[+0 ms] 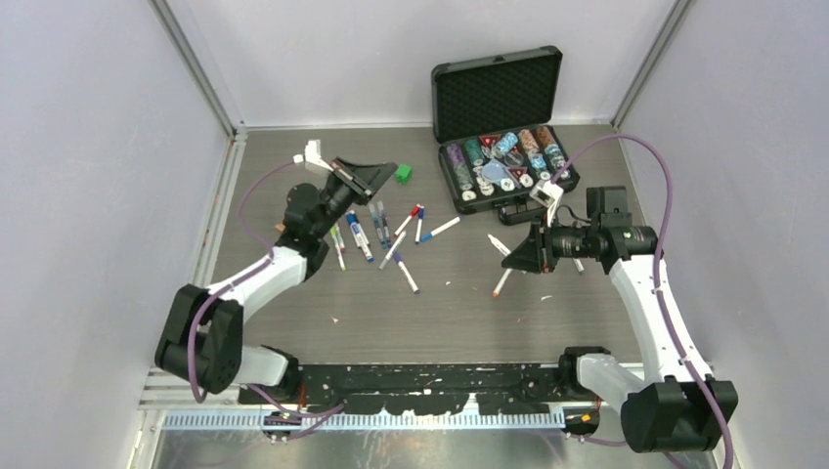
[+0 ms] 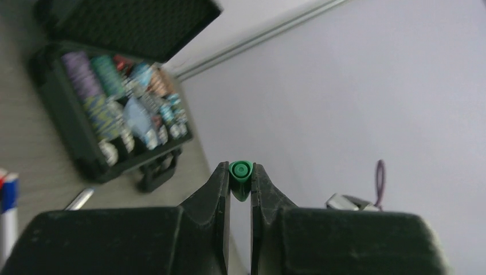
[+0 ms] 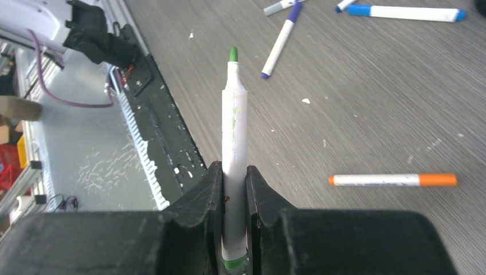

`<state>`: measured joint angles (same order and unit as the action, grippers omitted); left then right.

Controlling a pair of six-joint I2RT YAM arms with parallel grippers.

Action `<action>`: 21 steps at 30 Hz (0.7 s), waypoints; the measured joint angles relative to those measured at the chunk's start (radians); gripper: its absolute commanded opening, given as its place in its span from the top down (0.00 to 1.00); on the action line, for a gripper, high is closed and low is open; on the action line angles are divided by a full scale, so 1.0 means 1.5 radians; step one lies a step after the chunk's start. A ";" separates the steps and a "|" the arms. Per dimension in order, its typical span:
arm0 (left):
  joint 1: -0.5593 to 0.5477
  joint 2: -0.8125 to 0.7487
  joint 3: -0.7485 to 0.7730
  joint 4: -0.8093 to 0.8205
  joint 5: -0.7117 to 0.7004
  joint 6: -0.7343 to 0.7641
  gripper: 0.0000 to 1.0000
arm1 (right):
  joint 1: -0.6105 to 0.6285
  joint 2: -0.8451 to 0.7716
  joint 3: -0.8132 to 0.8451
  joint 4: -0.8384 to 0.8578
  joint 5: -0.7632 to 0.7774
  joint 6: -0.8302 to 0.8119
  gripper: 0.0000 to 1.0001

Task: Open the pen caps
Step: Place the pen cap at the center of the board.

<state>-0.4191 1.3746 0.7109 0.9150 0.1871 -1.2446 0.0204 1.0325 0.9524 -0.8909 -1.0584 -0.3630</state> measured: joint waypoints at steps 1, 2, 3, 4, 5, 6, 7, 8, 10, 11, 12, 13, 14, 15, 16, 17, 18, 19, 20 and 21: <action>0.018 -0.011 0.005 -0.057 0.029 0.014 1.00 | -0.006 -0.002 0.000 0.001 0.005 0.001 1.00; 0.032 -0.019 0.013 -0.107 0.050 0.029 1.00 | -0.014 -0.004 0.000 0.001 0.011 0.001 1.00; 0.050 -0.027 0.032 -0.188 0.074 0.057 1.00 | -0.021 -0.004 0.000 0.001 0.016 0.002 1.00; 0.061 -0.030 0.052 -0.250 0.089 0.081 1.00 | -0.027 -0.005 0.000 0.001 0.021 0.001 1.00; 0.073 -0.031 0.084 -0.338 0.099 0.115 1.00 | -0.031 -0.005 0.000 0.000 0.025 0.001 1.00; 0.083 -0.030 0.122 -0.423 0.104 0.154 1.00 | -0.035 -0.006 0.000 0.000 0.030 0.001 1.00; 0.092 -0.027 0.162 -0.507 0.105 0.194 1.00 | -0.037 -0.007 0.000 -0.001 0.035 0.000 1.00; 0.100 -0.023 0.199 -0.578 0.104 0.230 1.00 | -0.037 -0.008 0.000 -0.002 0.038 0.000 1.00; 0.117 -0.005 0.287 -0.719 0.097 0.311 1.00 | -0.038 -0.010 0.000 -0.005 0.045 -0.001 1.00; 0.126 0.003 0.315 -0.762 0.094 0.339 1.00 | -0.037 -0.011 0.000 -0.007 0.049 -0.002 1.00; 0.138 0.014 0.347 -0.816 0.091 0.374 1.00 | -0.038 -0.012 0.000 -0.008 0.051 -0.003 1.00; 0.150 0.024 0.366 -0.851 0.084 0.401 1.00 | -0.037 -0.013 0.000 -0.010 0.053 -0.004 1.00; 0.162 0.034 0.381 -0.883 0.077 0.422 1.00 | -0.037 -0.014 0.000 -0.012 0.055 -0.004 1.00; 0.174 0.046 0.396 -0.914 0.071 0.442 1.00 | -0.037 -0.015 0.000 -0.014 0.056 -0.006 1.00; 0.185 0.060 0.408 -0.941 0.063 0.461 1.00 | -0.037 -0.016 0.000 -0.016 0.058 -0.008 1.00; 0.198 0.077 0.423 -0.973 0.053 0.483 1.00 | -0.037 -0.018 0.000 -0.017 0.059 -0.009 1.00; 0.205 0.090 0.433 -0.993 0.045 0.497 1.00 | -0.038 -0.018 0.000 -0.018 0.059 -0.012 1.00; 0.212 0.101 0.442 -1.009 0.038 0.509 1.00 | -0.037 -0.019 0.000 -0.019 0.059 -0.014 1.00; 0.218 0.113 0.451 -1.027 0.029 0.523 1.00 | -0.037 -0.019 0.000 -0.021 0.059 -0.016 1.00; 0.225 0.127 0.463 -1.049 0.021 0.539 1.00 | -0.038 -0.019 0.000 -0.023 0.059 -0.018 1.00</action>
<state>-0.0822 1.5654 1.4052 -0.6579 0.2184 -0.4366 -0.0360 1.0039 0.9524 -0.9257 -0.9695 -0.3893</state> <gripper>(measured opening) 0.118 0.200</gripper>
